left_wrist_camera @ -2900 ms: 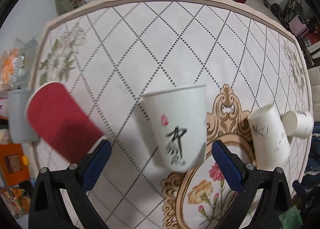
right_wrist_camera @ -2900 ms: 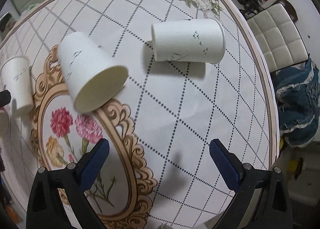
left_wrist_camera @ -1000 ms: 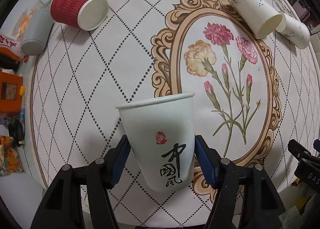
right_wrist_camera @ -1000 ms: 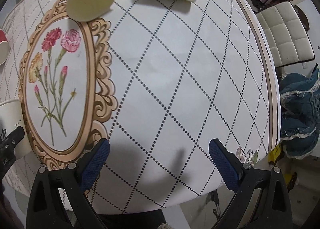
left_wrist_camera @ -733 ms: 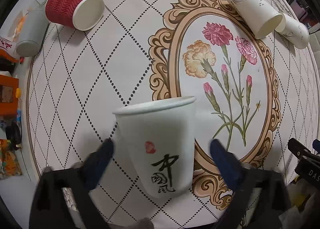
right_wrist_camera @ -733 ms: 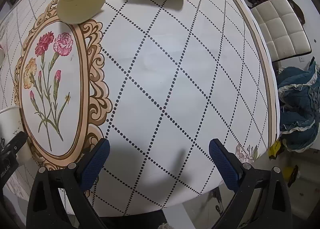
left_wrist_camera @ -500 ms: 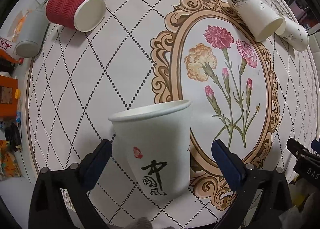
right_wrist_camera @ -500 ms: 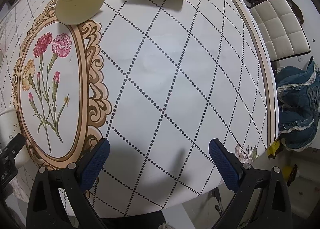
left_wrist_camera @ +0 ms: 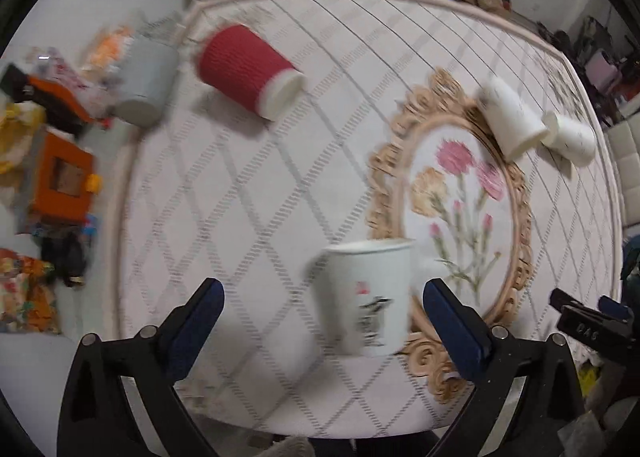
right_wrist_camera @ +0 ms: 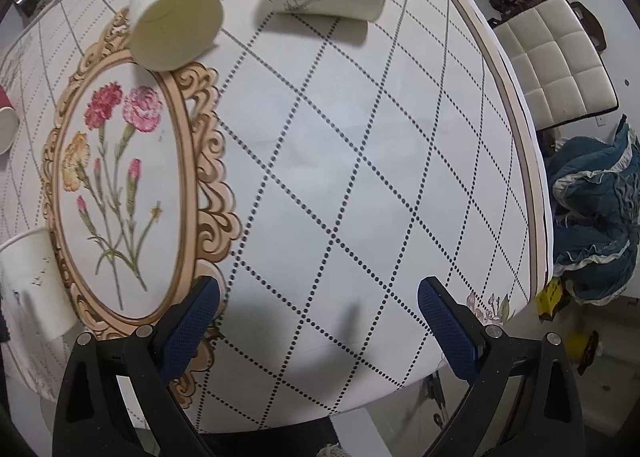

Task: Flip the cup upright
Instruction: 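Grasp the cup with the right tool while the left tool releases it, then rotate the held cup with the right tool until its opening faces up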

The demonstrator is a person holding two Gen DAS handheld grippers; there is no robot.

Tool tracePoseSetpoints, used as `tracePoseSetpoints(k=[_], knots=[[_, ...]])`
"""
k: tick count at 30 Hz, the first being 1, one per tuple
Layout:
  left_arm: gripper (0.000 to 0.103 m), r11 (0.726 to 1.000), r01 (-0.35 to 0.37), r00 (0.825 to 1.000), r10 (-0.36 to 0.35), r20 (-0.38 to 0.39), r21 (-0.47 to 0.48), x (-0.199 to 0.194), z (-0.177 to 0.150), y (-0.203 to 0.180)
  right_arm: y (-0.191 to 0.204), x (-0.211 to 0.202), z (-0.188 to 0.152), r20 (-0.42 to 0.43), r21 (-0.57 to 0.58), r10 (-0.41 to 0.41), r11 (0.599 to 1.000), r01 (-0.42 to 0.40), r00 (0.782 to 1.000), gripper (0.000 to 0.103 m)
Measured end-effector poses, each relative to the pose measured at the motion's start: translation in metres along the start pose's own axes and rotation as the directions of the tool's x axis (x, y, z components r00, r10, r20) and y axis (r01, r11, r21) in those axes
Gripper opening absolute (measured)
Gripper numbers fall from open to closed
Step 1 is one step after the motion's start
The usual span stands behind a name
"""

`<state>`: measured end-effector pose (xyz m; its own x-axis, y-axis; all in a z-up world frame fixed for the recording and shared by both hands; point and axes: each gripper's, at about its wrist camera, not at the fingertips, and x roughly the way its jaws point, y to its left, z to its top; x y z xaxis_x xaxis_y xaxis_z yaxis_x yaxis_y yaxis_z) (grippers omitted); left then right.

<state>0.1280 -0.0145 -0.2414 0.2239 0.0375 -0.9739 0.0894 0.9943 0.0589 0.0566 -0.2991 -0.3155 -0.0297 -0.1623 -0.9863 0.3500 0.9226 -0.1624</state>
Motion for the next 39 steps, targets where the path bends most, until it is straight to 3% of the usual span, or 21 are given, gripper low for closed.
tracePoseSetpoints(k=[7,14,21,31,33,37,39], knots=[[0.102,0.989,-0.126,0.992,0.126,-0.007,-0.072,-0.002,-0.026,0.043,0.029,-0.030,-0.003,0.043,-0.056,0.032,0.998,-0.030,0.999,0.100],[0.102,0.978,-0.162,0.983,0.149,-0.106,-0.133,0.040,-0.052,0.086,0.096,-0.061,-0.013,0.063,-0.189,0.098,0.978,-0.084,0.993,0.100],[0.102,0.974,-0.168,0.978,0.145,-0.147,-0.153,0.064,-0.065,0.111,0.171,-0.067,-0.029,0.049,-0.305,0.128,0.946,-0.107,0.991,0.100],[0.102,0.976,-0.150,0.979,0.125,-0.161,-0.155,0.083,-0.061,0.135,0.224,-0.042,-0.025,-0.024,-0.327,0.129,0.936,-0.130,0.991,0.089],[0.102,0.979,-0.144,0.980,0.120,-0.159,-0.147,0.083,-0.059,0.135,0.230,-0.035,-0.024,-0.049,-0.324,0.131,0.936,-0.140,0.990,0.085],[0.102,0.983,-0.136,0.982,0.117,-0.145,-0.127,0.082,-0.056,0.133,0.237,-0.022,-0.025,-0.095,-0.314,0.127,0.937,-0.151,0.987,0.064],[0.102,0.983,-0.131,0.983,0.113,-0.144,-0.129,0.082,-0.055,0.133,0.236,-0.020,-0.026,-0.096,-0.299,0.132,0.942,-0.155,0.987,0.065]])
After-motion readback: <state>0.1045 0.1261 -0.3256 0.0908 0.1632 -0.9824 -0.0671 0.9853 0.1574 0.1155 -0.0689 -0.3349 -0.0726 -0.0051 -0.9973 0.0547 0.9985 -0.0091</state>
